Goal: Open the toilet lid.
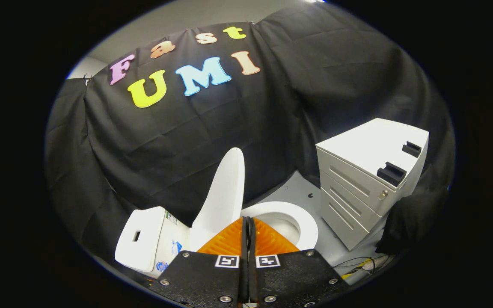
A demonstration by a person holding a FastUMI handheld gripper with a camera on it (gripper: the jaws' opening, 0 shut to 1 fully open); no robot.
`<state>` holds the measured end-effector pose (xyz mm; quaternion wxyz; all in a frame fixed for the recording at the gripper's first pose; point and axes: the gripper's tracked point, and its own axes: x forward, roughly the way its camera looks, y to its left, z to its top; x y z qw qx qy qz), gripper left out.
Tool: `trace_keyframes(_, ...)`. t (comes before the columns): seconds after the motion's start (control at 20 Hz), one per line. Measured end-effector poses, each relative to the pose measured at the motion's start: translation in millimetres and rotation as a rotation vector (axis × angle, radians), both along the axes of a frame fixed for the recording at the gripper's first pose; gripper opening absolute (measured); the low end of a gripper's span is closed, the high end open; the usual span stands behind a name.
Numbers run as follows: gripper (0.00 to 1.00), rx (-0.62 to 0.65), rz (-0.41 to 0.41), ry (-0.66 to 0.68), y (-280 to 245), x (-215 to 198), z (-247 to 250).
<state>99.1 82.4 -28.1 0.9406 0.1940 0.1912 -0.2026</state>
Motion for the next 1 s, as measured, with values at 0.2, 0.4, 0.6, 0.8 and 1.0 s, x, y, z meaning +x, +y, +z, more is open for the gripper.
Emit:
trace_keyframes(0.2,0.00,-0.044,0.014,-0.003,10,2,11)
trace_keyframes(0.4,0.00,-0.086,0.036,-0.016,24,7,22)
trace_keyframes(0.6,0.00,-0.106,0.053,-0.035,42,11,35)
trace_keyframes(0.8,0.00,-0.156,0.074,-0.045,59,15,44)
trace_keyframes(1.0,0.00,-0.178,0.081,-0.060,73,18,52)
